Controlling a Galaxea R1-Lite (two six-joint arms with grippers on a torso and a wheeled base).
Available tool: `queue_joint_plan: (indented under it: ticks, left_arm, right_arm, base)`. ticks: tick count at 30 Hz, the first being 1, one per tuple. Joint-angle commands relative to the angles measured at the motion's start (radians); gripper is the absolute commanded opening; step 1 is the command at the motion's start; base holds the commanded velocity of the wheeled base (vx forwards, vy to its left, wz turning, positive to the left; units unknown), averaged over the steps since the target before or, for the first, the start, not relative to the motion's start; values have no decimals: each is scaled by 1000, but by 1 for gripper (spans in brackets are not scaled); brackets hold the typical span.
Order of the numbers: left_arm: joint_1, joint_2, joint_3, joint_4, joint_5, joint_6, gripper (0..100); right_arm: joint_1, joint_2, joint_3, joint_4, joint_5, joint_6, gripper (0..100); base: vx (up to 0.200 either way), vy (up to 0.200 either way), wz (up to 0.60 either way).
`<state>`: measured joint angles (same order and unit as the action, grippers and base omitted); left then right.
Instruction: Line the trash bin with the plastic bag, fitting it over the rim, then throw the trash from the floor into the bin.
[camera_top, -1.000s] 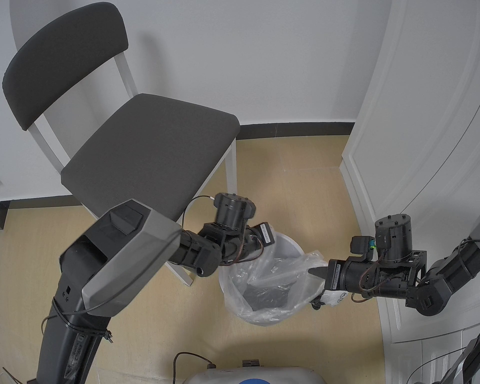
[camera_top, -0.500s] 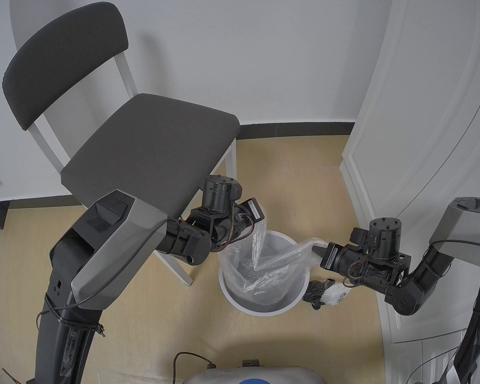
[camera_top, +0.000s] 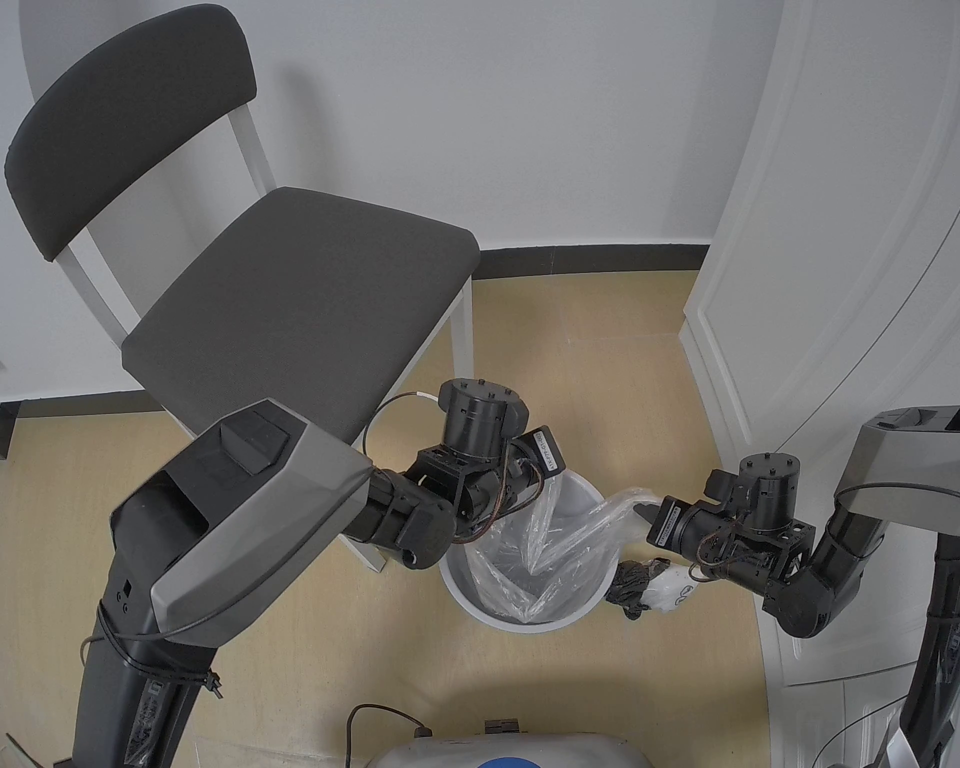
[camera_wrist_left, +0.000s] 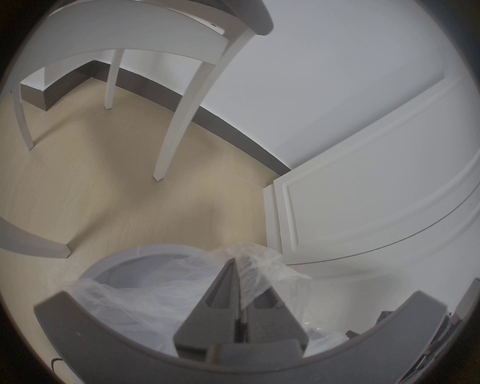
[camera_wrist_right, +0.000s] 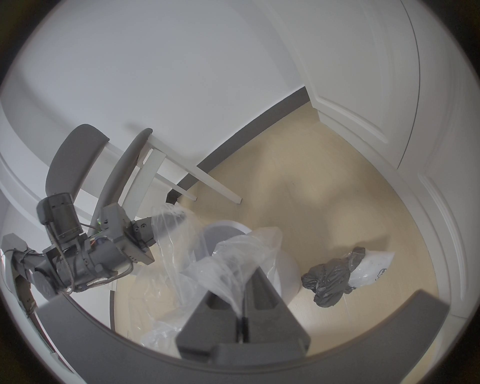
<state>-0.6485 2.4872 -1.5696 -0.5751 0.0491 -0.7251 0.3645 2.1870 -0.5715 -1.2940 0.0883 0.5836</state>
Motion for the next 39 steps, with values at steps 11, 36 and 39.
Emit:
queue_joint_plan:
  ticks: [11, 36, 39]
  left_arm:
    - [3, -125, 258, -132, 6, 26, 0]
    - [98, -442, 416, 366, 3, 250, 0]
    - [96, -467, 410, 405, 1, 250, 0]
  right_arm:
    - [28, 27, 53, -70, 14, -11, 0]
    - [-91, -118, 128, 242, 7, -398, 0]
    - [-93, -145, 131, 277, 7, -409, 0]
  base:
    - [0, 0, 0]
    - [0, 0, 0]
    - [0, 0, 0]
